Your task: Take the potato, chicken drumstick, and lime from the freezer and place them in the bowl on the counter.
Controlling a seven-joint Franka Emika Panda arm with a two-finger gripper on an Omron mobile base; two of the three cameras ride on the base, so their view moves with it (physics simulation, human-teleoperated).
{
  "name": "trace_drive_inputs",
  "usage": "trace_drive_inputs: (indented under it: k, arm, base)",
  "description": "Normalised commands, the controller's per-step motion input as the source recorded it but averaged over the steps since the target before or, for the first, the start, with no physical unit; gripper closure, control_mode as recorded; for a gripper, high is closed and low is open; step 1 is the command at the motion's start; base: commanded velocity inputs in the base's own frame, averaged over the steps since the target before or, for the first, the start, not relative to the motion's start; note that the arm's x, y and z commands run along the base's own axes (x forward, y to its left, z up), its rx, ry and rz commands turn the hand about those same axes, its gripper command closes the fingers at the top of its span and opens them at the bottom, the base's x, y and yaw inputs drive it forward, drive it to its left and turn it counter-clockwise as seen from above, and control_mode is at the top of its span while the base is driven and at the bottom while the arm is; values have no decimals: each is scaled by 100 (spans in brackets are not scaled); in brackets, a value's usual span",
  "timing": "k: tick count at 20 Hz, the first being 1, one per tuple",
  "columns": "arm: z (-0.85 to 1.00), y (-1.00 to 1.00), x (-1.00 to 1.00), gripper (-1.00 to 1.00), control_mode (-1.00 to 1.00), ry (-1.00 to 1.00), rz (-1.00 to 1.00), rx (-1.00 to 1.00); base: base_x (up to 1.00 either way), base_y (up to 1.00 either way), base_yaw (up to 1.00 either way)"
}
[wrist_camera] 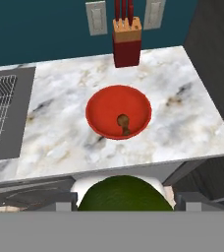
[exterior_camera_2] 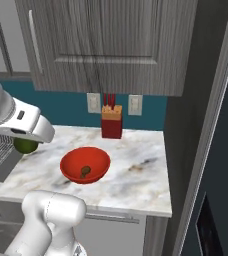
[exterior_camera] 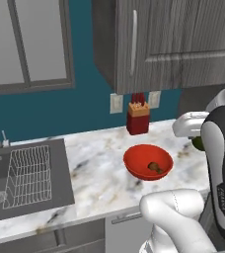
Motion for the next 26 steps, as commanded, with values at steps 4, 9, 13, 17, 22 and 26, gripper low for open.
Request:
trace_drive_inputs:
  k: [4,9,13,17,22,26]
  arm:
    - [0,0,20,100,-100,0,0,0]
    - [-6,0,93,100,-100,1,0,4]
    - [-39,0,100,100,-100,8,0,4]
    - [-93,2,69,100,-100,13,0,0]
    - [-100,0,60,100,-100,18,0,1]
    - [-92,0,58,100,-100,13,0,3]
  base:
    - [54,0,0]
    - [0,0,0]
    - [0,0,0]
    - [0,0,0]
    - [0,0,0]
    - [0,0,0]
